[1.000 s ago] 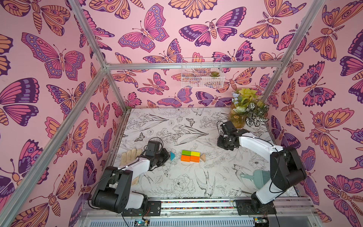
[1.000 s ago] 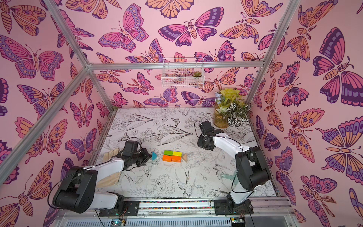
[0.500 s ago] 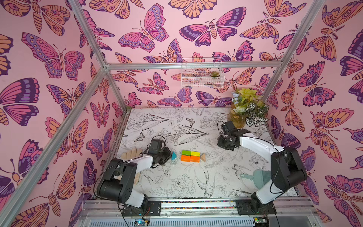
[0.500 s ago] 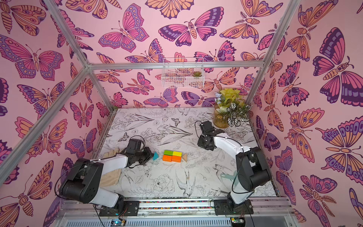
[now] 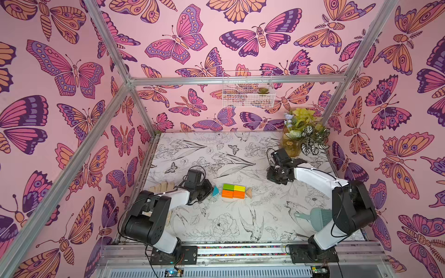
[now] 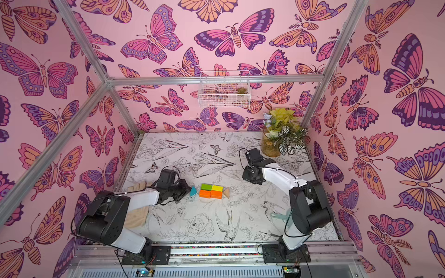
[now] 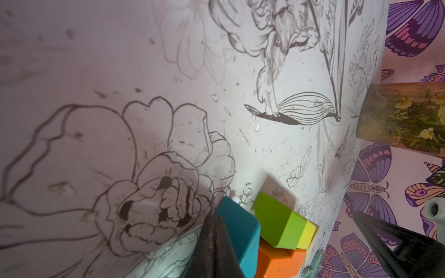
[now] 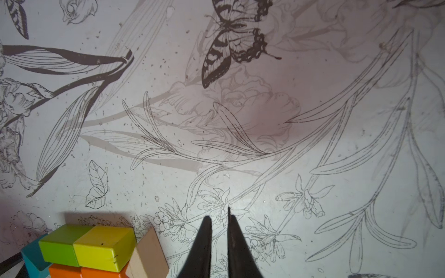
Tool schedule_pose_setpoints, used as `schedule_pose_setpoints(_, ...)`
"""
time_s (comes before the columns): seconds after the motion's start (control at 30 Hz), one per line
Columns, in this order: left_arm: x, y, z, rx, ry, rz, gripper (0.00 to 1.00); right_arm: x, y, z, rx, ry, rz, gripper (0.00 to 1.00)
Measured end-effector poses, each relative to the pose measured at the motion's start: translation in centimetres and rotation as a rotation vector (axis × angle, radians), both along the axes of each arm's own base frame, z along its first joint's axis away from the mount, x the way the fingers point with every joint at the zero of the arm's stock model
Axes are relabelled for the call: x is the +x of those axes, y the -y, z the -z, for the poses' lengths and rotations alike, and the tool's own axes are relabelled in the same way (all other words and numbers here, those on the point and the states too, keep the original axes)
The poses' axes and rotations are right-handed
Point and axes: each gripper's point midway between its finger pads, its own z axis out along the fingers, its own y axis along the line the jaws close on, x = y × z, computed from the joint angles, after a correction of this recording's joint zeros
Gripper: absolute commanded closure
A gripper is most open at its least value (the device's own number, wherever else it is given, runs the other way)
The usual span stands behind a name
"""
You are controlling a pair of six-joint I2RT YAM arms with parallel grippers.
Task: Assemble a piece of candy with building blocks
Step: Assemble the building block at the center of the board.
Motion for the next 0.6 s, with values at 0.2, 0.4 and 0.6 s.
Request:
schedule_pose_setpoints(0.2,-0.6,-0.5,-1.3,0.016,0.061,0.012,0.91,-0.5,0.2,0.3,-0.003,-0.008,0.000,0.83)
schedule_pose_setpoints(0.4,-2.0,-2.3,-6.5,0.098,0.273,0.042,0.78,-0.5,0.2,-0.2,0.003,0.006,0.000,0.83)
schedule_pose_setpoints(0.6,-3.8,-2.8,-6.1,0.151,0.281,0.105,1.00,-0.6,0.0,-0.2,0.015,0.001,-0.005,0.83)
